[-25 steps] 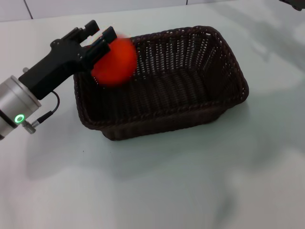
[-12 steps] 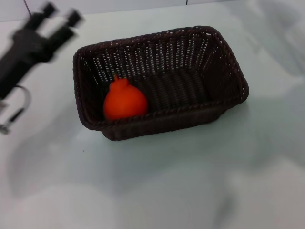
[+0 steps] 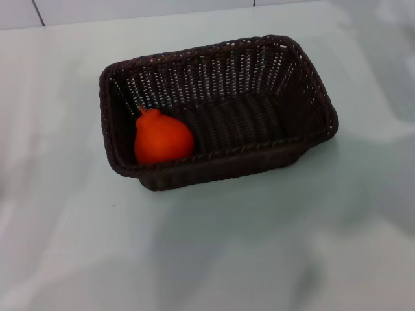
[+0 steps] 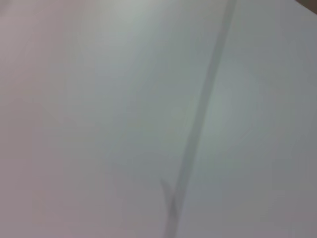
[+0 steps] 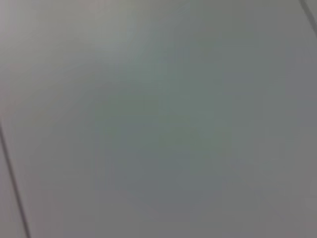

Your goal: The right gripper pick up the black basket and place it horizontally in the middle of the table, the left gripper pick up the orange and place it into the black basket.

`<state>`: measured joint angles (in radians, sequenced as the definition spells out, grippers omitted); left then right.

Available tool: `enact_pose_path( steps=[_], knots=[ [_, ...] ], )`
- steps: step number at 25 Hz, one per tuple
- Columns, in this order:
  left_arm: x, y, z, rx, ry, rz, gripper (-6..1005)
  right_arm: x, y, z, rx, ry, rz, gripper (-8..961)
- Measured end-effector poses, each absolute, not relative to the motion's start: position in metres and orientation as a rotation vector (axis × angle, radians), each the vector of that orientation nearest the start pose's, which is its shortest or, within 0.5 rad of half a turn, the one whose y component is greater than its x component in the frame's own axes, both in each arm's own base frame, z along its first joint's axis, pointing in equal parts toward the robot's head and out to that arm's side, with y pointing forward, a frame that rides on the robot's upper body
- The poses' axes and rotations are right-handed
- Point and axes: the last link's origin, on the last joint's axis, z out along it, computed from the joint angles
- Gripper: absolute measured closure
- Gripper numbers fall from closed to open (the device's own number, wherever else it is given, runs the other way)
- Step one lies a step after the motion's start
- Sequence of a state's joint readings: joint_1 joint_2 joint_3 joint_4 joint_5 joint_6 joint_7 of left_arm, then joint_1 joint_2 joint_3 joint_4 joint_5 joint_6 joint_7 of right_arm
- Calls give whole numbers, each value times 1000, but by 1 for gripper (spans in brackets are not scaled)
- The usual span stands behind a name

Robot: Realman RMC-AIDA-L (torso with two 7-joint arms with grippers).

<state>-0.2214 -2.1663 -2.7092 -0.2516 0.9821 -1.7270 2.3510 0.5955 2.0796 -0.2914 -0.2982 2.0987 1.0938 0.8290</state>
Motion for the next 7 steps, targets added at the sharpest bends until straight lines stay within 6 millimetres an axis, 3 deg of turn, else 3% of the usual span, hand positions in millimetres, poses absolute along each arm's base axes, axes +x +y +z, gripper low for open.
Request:
enact_pose_path(
  steps=[7],
  knots=[
    [-356, 215, 67, -1218, -503, -1211, 97, 326, 395, 89, -783, -1413, -1509, 141]
  ],
)
